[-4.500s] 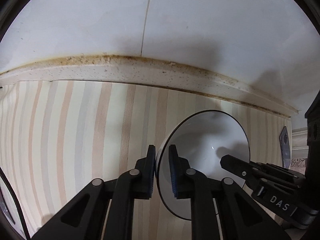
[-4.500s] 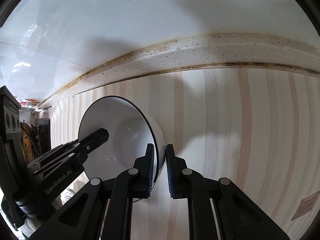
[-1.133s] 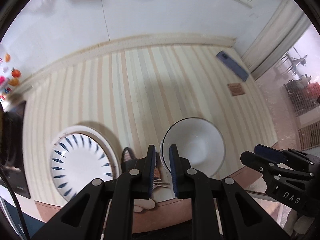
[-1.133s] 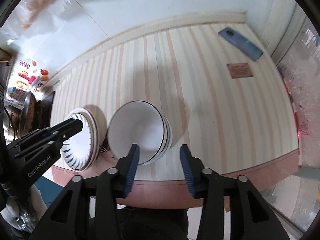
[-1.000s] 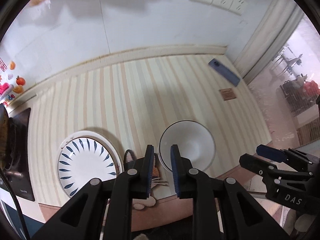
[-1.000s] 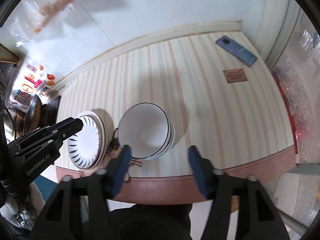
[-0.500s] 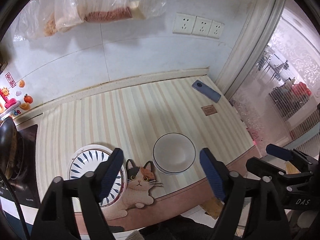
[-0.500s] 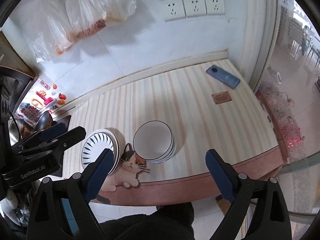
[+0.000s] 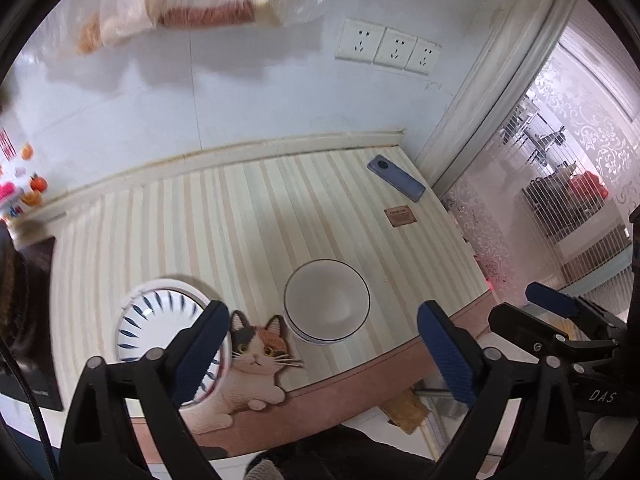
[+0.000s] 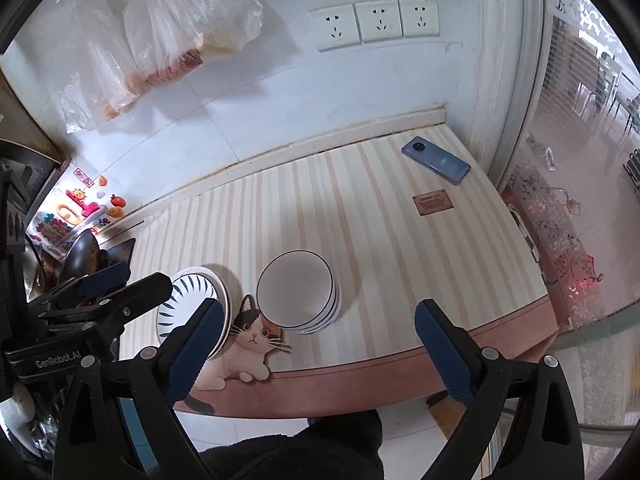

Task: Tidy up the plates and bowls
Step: 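Grasp the bowl stack with both tools and lift it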

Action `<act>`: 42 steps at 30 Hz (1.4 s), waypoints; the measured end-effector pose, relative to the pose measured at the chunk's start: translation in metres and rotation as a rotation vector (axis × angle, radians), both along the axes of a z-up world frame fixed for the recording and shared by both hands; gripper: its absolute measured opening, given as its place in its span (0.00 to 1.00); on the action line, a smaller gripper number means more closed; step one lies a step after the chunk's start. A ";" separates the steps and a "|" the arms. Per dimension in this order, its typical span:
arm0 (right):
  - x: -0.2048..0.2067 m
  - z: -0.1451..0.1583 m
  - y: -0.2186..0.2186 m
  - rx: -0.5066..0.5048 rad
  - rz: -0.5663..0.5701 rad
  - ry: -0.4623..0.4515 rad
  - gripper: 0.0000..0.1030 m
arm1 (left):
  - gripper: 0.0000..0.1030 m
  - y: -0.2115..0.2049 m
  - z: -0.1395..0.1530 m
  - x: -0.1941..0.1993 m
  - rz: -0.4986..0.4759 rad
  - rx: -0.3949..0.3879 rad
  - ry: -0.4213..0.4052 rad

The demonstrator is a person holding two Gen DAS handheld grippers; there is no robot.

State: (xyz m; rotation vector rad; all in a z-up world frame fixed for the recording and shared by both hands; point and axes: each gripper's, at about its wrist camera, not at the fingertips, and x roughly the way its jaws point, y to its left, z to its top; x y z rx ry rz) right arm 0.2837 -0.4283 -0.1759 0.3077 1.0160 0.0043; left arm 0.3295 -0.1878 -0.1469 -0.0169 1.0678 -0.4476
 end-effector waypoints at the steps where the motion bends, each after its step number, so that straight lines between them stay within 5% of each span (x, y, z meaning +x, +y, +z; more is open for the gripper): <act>1: 0.004 -0.006 -0.002 0.011 0.000 0.008 0.96 | 0.94 0.000 -0.005 0.004 0.006 -0.002 0.012; 6: 0.037 -0.054 -0.011 0.081 0.027 0.092 0.96 | 0.94 -0.001 -0.050 0.037 0.028 0.002 0.107; 15: 0.103 -0.197 -0.021 0.352 0.063 0.348 0.96 | 0.93 -0.008 -0.152 0.097 0.018 -0.003 0.349; 22: 0.129 -0.270 -0.010 0.426 0.086 0.456 0.96 | 0.93 -0.016 -0.216 0.124 0.026 0.002 0.493; 27: 0.146 -0.303 -0.005 0.485 0.104 0.497 0.96 | 0.89 -0.022 -0.244 0.131 0.000 -0.052 0.595; 31: 0.156 -0.317 -0.001 0.519 0.113 0.525 0.96 | 0.61 -0.031 -0.255 0.129 -0.039 -0.122 0.645; 33: 0.162 -0.318 0.001 0.517 0.130 0.529 0.92 | 0.59 -0.030 -0.256 0.130 -0.026 -0.161 0.650; 35: 0.166 -0.319 0.003 0.522 0.134 0.515 0.64 | 0.59 -0.027 -0.257 0.130 -0.015 -0.190 0.643; 42: 0.170 -0.321 0.008 0.559 0.122 0.513 0.64 | 0.57 -0.020 -0.253 0.126 0.039 -0.203 0.621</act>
